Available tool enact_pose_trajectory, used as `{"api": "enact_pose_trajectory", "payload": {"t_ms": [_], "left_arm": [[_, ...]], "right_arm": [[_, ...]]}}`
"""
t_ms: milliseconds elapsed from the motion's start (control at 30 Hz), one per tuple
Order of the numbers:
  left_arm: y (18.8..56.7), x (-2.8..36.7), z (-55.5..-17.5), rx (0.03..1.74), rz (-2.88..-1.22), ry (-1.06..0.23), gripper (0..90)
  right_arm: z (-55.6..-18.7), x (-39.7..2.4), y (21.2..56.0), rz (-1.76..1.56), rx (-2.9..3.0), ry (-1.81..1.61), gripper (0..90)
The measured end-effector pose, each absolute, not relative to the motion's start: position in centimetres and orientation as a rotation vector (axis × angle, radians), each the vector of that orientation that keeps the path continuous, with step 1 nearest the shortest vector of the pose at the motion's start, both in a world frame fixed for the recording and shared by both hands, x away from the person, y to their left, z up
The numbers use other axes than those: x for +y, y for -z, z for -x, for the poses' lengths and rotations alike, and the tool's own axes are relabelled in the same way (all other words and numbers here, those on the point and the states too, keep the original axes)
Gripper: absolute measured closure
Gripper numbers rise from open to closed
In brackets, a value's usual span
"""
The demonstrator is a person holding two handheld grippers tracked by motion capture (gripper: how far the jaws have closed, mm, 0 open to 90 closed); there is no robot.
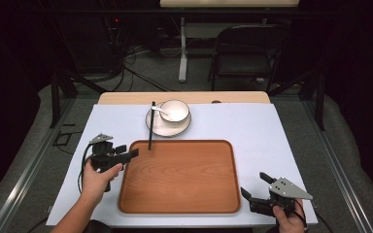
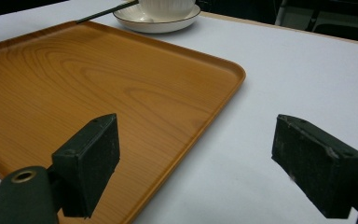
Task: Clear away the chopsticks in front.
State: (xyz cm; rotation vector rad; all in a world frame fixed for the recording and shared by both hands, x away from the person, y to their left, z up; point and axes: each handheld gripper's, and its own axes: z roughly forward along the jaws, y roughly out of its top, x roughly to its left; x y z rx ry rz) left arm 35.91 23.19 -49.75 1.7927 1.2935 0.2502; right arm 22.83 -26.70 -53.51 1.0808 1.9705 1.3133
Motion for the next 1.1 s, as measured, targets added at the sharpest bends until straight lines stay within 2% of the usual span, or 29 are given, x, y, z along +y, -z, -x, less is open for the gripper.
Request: {"api": "enact_pose_trajectory", "payload": {"t_ms": [433,900,1100], "left_arm": [[47.4,21.6,-40.5,1.3,-1.79,-0.276,43.4],[46.7,20.4,-44.7,1.371,-1.799,-0.291,43.4],[46.6,20.0,-46.0,1.43,-1.813,-0.249,49.7]], "right_arm": [[-22.8,-26.7,53.5,-1.073,1.969,-1.318,14.6],[-22.8,-26.8,53.5,-1.08,1.967,-1.322,14.6],[-22.8,-26.8,53.5,-1.083,1.971,-1.32,14.6]]}}
